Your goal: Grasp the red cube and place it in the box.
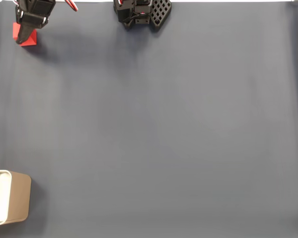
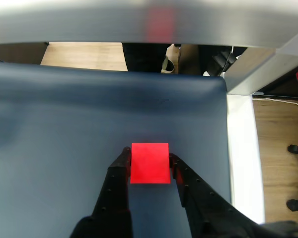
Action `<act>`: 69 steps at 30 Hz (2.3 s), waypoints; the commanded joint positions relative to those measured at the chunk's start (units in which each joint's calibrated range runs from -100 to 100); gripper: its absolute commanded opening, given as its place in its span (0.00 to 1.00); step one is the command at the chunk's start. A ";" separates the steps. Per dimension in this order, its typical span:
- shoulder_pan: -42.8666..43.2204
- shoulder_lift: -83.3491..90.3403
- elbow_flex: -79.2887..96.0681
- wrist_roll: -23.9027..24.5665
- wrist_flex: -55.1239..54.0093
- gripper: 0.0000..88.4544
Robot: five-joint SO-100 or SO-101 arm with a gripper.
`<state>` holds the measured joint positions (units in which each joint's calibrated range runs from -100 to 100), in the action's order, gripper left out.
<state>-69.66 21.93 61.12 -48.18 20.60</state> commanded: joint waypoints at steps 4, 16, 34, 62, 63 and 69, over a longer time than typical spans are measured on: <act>1.76 4.94 -6.65 0.15 8.25 0.00; 5.45 11.69 -16.78 0.98 22.10 0.00; 20.01 12.73 -34.39 1.12 31.85 0.00; 37.34 -8.06 -58.93 0.10 30.87 0.00; 37.63 -9.10 -60.03 0.10 30.87 0.00; 38.76 -15.17 -67.60 0.10 30.87 0.00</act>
<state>-31.75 7.95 0.00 -48.03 52.43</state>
